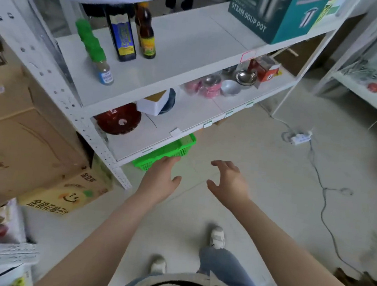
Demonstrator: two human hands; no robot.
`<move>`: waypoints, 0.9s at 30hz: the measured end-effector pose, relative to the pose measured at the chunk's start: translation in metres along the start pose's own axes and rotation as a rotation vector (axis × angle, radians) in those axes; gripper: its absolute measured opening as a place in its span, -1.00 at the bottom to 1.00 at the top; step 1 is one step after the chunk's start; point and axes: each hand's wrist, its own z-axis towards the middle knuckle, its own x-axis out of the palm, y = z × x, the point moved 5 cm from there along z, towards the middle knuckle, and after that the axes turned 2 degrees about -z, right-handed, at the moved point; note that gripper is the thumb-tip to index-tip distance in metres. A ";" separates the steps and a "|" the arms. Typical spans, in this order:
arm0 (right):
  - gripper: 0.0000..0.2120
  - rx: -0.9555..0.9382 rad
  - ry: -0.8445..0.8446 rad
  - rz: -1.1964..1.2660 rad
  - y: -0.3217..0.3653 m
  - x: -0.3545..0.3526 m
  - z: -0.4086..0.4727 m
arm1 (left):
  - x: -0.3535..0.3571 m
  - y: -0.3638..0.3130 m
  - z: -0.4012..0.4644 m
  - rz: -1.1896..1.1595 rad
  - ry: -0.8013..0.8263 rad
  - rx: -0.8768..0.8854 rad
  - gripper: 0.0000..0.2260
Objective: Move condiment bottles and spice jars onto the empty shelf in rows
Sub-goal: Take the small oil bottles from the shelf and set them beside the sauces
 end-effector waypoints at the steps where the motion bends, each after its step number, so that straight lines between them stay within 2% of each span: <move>1: -0.48 -0.005 0.007 0.003 -0.006 -0.003 0.014 | 0.004 -0.004 0.014 -0.011 0.004 0.004 -0.51; 10: -0.48 -0.101 0.074 -0.064 -0.070 -0.059 0.157 | 0.015 -0.058 0.146 -0.085 -0.095 -0.107 -0.55; 16: -0.50 -0.214 0.104 -0.089 -0.079 -0.097 0.235 | 0.008 -0.075 0.194 -0.154 -0.186 -0.197 -0.52; 20: -0.51 -0.300 0.104 -0.032 -0.062 -0.110 0.280 | -0.032 -0.069 0.225 -0.190 -0.350 -0.273 -0.52; 27: -0.51 -0.421 0.061 0.046 -0.015 -0.124 0.366 | -0.118 -0.030 0.308 -0.349 -0.779 -0.386 -0.40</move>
